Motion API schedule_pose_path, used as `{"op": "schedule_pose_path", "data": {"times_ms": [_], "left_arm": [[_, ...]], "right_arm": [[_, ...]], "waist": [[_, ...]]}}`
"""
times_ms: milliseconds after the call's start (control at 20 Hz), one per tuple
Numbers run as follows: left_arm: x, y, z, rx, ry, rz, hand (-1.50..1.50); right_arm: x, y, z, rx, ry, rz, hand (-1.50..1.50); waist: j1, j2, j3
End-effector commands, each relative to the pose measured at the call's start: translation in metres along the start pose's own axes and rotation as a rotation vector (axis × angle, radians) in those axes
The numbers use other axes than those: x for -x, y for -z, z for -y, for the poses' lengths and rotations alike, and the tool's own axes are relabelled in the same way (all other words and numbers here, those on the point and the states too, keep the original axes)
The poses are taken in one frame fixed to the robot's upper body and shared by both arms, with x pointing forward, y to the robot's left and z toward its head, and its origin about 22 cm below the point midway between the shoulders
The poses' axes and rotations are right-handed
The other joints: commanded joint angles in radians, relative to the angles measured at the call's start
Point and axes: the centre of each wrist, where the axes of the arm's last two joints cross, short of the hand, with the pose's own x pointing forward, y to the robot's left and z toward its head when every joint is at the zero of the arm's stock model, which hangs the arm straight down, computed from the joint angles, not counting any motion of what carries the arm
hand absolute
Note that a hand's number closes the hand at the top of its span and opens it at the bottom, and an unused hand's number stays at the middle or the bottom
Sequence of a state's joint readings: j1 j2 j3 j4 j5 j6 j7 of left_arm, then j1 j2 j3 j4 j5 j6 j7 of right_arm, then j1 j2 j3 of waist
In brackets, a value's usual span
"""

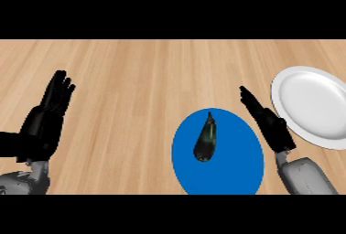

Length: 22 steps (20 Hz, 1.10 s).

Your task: Pick the eggplant from the plate and place it in the plate

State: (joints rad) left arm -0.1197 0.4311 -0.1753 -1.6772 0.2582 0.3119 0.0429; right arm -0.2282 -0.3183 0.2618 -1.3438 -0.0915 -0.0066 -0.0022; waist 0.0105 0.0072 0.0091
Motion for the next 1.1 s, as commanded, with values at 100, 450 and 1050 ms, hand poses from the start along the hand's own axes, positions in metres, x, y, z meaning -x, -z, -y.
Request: {"op": "schedule_pose_path", "data": {"times_ms": [100,450,1050], "left_arm": [[0.046,-0.024,0.001,0.004,-0.011,-0.253,0.0],[0.082,-0.052,0.018,0.057,-0.111,-0.516,0.0],[0.098,-0.05,0.034,0.091,-0.131,-0.53,0.0]], "right_arm": [[-0.04,0.019,0.056,0.281,0.099,0.043,1.5],[-0.007,-0.013,0.104,0.858,-0.115,-0.191,-1.5],[-0.057,-0.067,0.049,0.652,-0.198,-0.247,-1.5]], "waist": [[-0.01,-0.004,-0.01],[-0.048,-0.006,-0.013],[-0.022,-0.012,-0.012]]}}
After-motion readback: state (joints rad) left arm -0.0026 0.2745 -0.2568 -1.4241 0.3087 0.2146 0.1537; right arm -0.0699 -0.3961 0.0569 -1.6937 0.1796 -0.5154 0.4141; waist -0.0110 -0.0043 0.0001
